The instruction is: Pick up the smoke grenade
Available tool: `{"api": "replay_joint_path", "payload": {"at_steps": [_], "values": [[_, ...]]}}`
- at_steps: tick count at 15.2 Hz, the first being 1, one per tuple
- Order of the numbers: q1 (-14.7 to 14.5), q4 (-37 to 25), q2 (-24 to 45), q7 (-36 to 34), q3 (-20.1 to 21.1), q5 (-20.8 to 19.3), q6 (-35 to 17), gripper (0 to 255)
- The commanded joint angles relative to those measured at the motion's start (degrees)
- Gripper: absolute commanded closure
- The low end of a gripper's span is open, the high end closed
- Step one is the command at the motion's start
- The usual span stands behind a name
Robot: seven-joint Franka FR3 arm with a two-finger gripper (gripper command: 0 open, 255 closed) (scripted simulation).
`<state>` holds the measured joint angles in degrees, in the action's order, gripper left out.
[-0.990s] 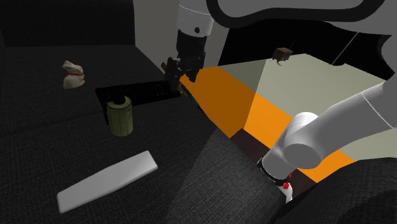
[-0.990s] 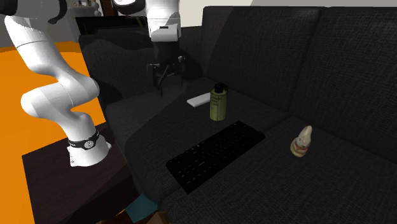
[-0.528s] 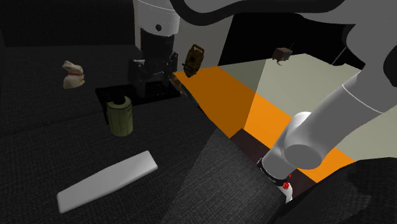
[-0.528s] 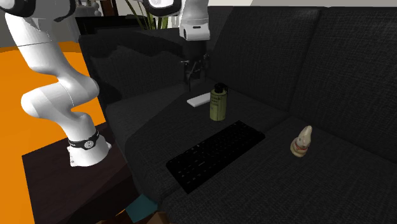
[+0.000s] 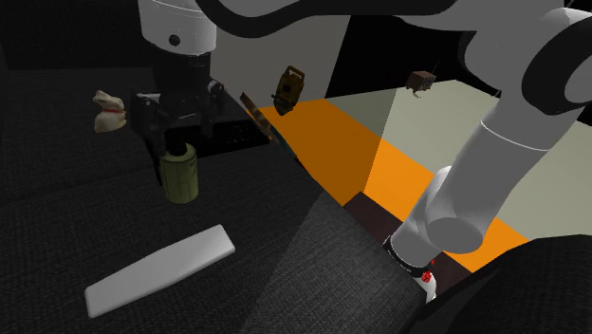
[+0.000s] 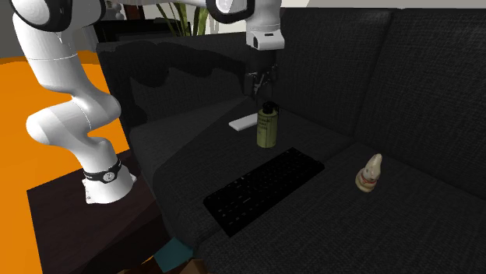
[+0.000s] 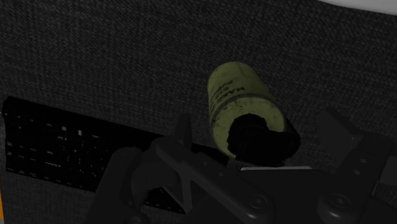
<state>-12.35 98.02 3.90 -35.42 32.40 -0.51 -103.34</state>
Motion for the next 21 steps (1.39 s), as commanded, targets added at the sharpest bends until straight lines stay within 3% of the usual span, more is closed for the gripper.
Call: {"api": "replay_joint_path", "payload": {"at_steps": [1, 7, 8, 17, 21], "values": [[-0.1, 0.9, 0.3, -0.2, 0.1, -0.1, -1.2, 0], [-0.1, 4.2, 0.5, -0.2, 0.0, -0.3, -4.7, 0], [-0.1, 4.4, 0.3, -0.2, 0.0, -0.2, -4.7, 255], [-0.1, 4.2, 0.5, -0.2, 0.0, -0.3, -4.7, 255], [-0.1, 1.3, 0.3, -0.2, 0.1, -0.2, -1.6, 255]]}}
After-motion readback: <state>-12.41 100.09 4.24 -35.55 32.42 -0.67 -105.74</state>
